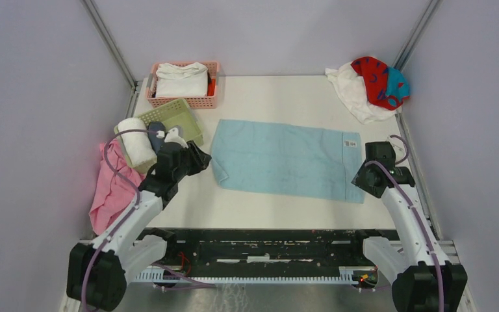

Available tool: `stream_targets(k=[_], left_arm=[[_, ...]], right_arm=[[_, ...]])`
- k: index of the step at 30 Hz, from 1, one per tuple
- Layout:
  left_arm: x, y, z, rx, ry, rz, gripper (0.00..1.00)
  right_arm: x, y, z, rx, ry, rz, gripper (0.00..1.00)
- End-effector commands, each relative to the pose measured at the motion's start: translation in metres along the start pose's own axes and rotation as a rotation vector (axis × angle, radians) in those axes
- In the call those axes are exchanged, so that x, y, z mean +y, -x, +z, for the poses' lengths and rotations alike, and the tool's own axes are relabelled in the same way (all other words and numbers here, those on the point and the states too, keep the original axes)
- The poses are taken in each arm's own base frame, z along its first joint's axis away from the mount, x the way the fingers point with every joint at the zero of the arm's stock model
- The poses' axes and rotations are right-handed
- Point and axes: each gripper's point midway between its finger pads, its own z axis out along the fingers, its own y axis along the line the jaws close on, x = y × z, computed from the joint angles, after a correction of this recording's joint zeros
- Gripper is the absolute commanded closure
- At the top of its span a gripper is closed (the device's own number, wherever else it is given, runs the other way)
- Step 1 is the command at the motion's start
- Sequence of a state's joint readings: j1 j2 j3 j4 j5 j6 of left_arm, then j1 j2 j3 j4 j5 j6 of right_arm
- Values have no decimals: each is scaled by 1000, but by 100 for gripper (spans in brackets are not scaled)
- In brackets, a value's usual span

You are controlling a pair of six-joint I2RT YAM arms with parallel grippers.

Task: Roll the towels
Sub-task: Flatten out the towel at the center of the board.

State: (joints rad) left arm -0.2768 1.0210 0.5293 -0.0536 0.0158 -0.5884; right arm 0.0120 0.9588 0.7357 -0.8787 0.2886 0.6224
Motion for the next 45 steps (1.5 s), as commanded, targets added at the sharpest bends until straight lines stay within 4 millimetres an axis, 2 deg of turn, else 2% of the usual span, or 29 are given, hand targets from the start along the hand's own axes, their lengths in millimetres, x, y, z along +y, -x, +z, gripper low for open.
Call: stream_targets(k=[1, 4, 7, 10, 12, 14, 16, 19, 23, 28, 32, 38, 45], left_arm=[[-1, 4, -31, -39, -2, -61, 49], [-8, 7, -45, -47, -36, -66, 45], [-27, 15, -44, -38, -100, -77, 43], [-46, 16, -25, 13, -145, -85, 43], [-67, 13, -11, 48, -174, -64, 43], [-89, 7, 3, 73, -172, 0, 42], [-103, -4, 17, 95, -114, 92, 42], [-97, -20, 38, 142, 29, 207, 42], [-83, -44, 50, 214, 165, 366, 42], [-89, -75, 60, 293, 144, 397, 42], [-68, -95, 67, 345, 203, 406, 42], [-29, -95, 52, 330, 325, 426, 43], [10, -95, 26, 319, 392, 316, 43]], right_arm=[[0, 12, -22, -62, 38, 38, 44], [23, 19, -30, -70, 165, 2, 38], [50, 22, -27, -46, 285, -23, 33], [70, 21, -15, -7, 353, -45, 30], [81, 18, -7, 32, 387, -52, 29], [90, 15, 1, 61, 408, -58, 28], [96, 12, 9, 85, 422, -64, 27], [102, 8, 18, 108, 439, -66, 26], [105, 2, 27, 126, 450, -72, 25], [113, -6, 36, 166, 474, -72, 24], [110, -11, 45, 184, 453, -73, 24], [93, -16, 54, 195, 353, -85, 22], [74, -23, 61, 210, 255, -100, 21]])
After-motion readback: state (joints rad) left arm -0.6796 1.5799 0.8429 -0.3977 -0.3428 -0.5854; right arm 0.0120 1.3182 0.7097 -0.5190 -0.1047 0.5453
